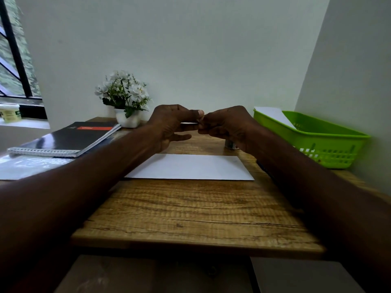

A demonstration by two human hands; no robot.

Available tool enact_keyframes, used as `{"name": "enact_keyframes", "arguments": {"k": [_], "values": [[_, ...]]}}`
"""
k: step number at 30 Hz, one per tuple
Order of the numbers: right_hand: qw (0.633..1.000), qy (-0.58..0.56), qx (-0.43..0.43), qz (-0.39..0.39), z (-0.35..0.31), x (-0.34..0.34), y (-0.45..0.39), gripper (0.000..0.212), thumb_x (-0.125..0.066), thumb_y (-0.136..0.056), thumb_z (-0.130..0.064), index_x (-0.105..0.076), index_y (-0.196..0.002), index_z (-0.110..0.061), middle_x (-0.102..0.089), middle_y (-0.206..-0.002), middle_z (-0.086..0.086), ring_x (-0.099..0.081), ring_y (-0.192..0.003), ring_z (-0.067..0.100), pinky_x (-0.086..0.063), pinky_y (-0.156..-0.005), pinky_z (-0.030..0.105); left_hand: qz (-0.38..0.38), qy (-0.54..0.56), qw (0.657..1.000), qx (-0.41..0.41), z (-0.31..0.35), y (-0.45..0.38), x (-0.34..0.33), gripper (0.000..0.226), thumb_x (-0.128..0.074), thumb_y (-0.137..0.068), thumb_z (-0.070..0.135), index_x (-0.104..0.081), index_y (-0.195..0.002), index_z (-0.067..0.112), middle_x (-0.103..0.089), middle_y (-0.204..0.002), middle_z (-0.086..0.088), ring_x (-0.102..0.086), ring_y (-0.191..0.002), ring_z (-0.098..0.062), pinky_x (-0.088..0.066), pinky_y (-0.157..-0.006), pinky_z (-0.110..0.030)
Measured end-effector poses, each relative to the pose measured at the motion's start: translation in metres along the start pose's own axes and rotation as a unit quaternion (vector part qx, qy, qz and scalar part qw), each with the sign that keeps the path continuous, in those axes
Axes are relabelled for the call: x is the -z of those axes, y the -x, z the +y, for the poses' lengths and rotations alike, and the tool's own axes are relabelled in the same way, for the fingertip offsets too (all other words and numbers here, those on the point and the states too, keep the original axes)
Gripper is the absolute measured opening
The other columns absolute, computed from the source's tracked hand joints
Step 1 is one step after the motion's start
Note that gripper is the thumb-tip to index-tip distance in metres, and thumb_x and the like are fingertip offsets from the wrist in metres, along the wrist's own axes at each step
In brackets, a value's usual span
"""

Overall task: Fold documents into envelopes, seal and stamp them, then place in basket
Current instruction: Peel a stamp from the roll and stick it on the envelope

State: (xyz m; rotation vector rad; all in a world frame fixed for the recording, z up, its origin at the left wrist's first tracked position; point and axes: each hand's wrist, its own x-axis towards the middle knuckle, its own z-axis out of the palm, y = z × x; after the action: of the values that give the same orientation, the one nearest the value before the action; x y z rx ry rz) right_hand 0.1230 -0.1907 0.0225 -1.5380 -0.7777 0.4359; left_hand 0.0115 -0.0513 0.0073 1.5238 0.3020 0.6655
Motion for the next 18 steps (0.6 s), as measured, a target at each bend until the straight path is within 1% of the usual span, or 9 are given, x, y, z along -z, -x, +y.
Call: {"name": "enact_keyframes", "arguments": {"k": [3,5,7,9,11,12,16,18], "values": [[1.0,0.009,0.004,-0.002,0.0004,0.0011,0.0003,0.034,-0.083,-0.082,-0.011,-0.072,-0.109,0.008,-0.079,-0.093,0.017,-0.079,-0.085,0.025,-0.06,-0.088,0.032,-0.016,0.006,1.0,0.011,-0.0007,-0.0029,0.0033,0.042,-0.087,-0.08,0.016,-0.058,-0.11,0.012,-0.077,-0.112,-0.013,-0.077,-0.099,-0.027,-0.051,-0.104,-0.055],[1.0,0.012,0.006,-0.003,0.0007,0.001,0.0003,0.034,-0.083,-0.082,-0.011,-0.072,-0.108,0.008,-0.079,-0.093,0.017,-0.079,-0.085,0.026,-0.06,-0.09,0.035,-0.035,-0.007,0.999,0.015,-0.0023,-0.0036,0.0043,0.037,-0.084,-0.083,0.019,-0.068,-0.115,0.011,-0.078,-0.112,-0.008,-0.077,-0.101,-0.024,-0.052,-0.104,-0.05],[1.0,0.017,0.005,-0.002,0.0006,0.0012,0.0005,0.034,-0.082,-0.083,-0.012,-0.072,-0.109,0.007,-0.079,-0.094,0.017,-0.079,-0.084,0.026,-0.06,-0.09,0.036,-0.049,-0.012,0.999,0.021,-0.0046,-0.0046,0.0037,0.029,-0.081,-0.085,0.019,-0.074,-0.112,0.009,-0.079,-0.107,-0.006,-0.077,-0.1,-0.022,-0.054,-0.101,-0.044],[1.0,0.024,0.002,-0.004,0.0007,0.0014,0.0012,0.034,-0.081,-0.084,-0.013,-0.072,-0.11,0.006,-0.079,-0.095,0.016,-0.079,-0.084,0.026,-0.06,-0.089,0.036,-0.05,-0.015,0.999,0.017,-0.0062,-0.0046,0.0018,0.019,-0.079,-0.087,0.018,-0.077,-0.103,0.008,-0.079,-0.101,-0.007,-0.077,-0.097,-0.022,-0.056,-0.096,-0.04],[1.0,0.029,0.004,-0.007,0.0015,0.0015,0.0008,0.032,-0.08,-0.084,-0.012,-0.073,-0.109,0.006,-0.079,-0.095,0.015,-0.079,-0.084,0.026,-0.059,-0.09,0.037,-0.034,-0.018,0.999,0.005,-0.0067,-0.0055,0.0013,0.009,-0.079,-0.086,0.015,-0.076,-0.092,0.008,-0.08,-0.097,-0.008,-0.078,-0.092,-0.022,-0.057,-0.095,-0.039],[0.999,0.031,0.007,-0.007,0.0019,0.0013,0.0004,0.031,-0.08,-0.084,-0.012,-0.073,-0.108,0.006,-0.079,-0.095,0.015,-0.079,-0.085,0.026,-0.059,-0.09,0.037,-0.025,-0.018,1.0,0.001,-0.0061,-0.0059,0.0016,0.008,-0.08,-0.086,0.014,-0.075,-0.089,0.007,-0.079,-0.096,-0.009,-0.078,-0.092,-0.023,-0.057,-0.095,-0.04],[0.999,0.036,0.017,0.006,0.0034,-0.0023,-0.0013,0.027,-0.081,-0.083,-0.011,-0.074,-0.103,0.006,-0.079,-0.089,0.015,-0.079,-0.082,0.024,-0.059,-0.086,0.032,-0.008,-0.023,1.0,0.004,-0.0028,-0.0052,0.0022,0.013,-0.082,-0.084,0.013,-0.074,-0.09,0.005,-0.079,-0.099,-0.011,-0.078,-0.094,-0.026,-0.055,-0.099,-0.047],[0.999,0.036,0.016,0.012,0.0037,-0.0036,-0.0021,0.024,-0.08,-0.082,-0.008,-0.074,-0.1,0.007,-0.079,-0.086,0.016,-0.079,-0.08,0.024,-0.058,-0.085,0.032,-0.008,-0.024,1.0,0.008,-0.0014,-0.0043,0.0022,0.011,-0.082,-0.083,0.012,-0.073,-0.085,0.007,-0.079,-0.099,-0.012,-0.078,-0.095,-0.027,-0.054,-0.1,-0.051]]}}
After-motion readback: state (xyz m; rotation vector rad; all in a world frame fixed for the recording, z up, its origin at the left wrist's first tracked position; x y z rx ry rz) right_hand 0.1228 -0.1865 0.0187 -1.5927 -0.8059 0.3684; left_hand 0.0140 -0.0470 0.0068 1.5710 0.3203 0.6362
